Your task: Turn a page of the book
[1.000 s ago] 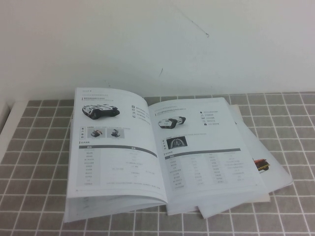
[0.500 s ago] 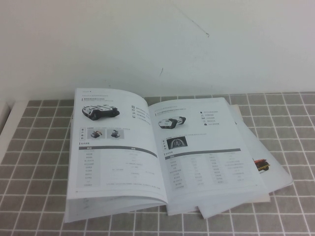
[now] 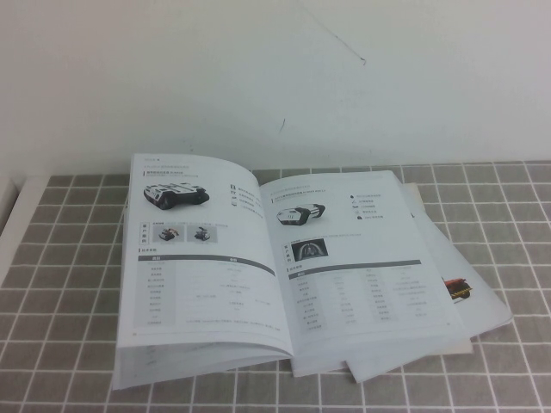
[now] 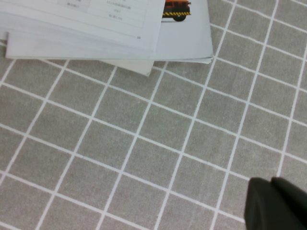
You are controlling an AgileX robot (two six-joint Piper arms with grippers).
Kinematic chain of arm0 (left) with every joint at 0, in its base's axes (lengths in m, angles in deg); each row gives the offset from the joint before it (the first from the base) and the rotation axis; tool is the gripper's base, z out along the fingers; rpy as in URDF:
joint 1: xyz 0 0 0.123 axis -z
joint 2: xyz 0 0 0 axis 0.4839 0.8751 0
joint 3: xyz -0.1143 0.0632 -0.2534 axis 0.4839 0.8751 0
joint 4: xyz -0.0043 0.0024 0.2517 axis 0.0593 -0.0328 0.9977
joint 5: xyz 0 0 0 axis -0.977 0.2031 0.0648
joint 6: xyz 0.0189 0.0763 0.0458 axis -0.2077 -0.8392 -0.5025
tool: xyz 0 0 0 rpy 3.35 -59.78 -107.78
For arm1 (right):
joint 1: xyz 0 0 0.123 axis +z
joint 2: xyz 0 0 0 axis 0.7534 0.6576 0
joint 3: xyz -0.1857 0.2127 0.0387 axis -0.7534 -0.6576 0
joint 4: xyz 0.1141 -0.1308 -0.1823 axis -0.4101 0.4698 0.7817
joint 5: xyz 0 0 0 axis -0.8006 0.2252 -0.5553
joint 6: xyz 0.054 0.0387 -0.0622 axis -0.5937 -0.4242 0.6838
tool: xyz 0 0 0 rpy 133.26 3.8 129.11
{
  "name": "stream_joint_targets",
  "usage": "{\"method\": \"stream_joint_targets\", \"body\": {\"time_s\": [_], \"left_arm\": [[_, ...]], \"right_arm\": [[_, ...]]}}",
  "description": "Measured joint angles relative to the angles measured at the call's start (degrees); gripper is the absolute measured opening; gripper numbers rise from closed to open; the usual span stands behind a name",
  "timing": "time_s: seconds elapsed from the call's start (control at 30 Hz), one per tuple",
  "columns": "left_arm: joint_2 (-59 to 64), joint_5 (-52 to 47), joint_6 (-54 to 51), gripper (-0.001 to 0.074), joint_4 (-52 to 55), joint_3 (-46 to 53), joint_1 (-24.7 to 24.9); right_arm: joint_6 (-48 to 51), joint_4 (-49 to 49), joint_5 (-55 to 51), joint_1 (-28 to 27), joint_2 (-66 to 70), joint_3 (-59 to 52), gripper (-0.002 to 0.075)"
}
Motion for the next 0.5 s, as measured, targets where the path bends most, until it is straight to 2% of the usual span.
{"method": "stream_joint_targets", "body": {"time_s": [0.27, 0.5], "left_arm": [[0.0, -0.2, 0.1, -0.0004, 1.2, 0.0, 0.1], [0.0, -0.5, 0.2, -0.0004, 3.3, -0.1, 2.8]], "right_arm": [[0.0, 0.0, 0.0, 0.0, 0.0, 0.0, -0.0003], [0.0, 0.0, 0.0, 0.0, 0.0, 0.0, -0.0003]]}}
